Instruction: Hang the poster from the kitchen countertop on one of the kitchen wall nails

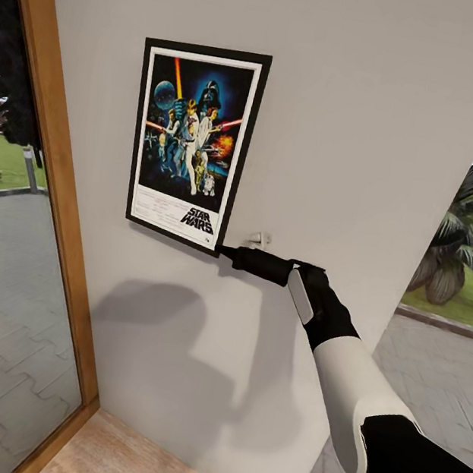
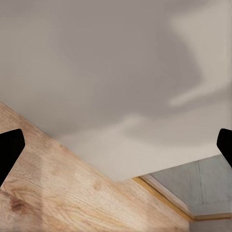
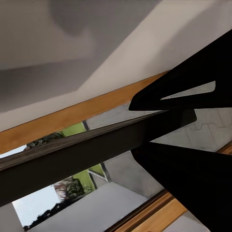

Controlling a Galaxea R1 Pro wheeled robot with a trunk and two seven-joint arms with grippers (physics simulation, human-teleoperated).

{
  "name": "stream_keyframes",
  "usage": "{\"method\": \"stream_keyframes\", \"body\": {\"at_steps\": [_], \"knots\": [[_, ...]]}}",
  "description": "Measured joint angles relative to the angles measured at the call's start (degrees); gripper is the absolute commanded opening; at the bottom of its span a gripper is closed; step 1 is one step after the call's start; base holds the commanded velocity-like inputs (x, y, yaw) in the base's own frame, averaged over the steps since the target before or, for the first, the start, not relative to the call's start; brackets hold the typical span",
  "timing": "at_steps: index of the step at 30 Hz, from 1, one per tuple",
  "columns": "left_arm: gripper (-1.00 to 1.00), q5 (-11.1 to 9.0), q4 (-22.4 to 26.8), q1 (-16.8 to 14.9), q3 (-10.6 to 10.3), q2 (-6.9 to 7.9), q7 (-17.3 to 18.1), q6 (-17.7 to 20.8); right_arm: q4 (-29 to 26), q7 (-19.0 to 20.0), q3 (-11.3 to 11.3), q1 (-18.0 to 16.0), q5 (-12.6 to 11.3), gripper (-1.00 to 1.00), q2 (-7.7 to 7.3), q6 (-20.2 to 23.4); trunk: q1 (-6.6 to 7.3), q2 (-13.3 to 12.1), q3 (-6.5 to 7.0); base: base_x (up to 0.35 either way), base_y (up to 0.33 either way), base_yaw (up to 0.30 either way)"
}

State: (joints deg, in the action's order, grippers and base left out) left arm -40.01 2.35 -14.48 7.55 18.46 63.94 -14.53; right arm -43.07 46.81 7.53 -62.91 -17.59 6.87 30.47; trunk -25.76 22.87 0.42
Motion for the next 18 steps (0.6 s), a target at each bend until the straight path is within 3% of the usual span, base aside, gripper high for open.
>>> {"method": "stream_keyframes", "body": {"at_steps": [18], "knots": [[1.00, 0.00, 0.00, 0.00, 0.00, 0.00, 0.00, 0.00, 0.04, 0.00, 0.00, 0.00, 0.00, -1.00, 0.00, -0.06, 0.00, 0.00, 0.00, 0.000, 0.000, 0.000]]}}
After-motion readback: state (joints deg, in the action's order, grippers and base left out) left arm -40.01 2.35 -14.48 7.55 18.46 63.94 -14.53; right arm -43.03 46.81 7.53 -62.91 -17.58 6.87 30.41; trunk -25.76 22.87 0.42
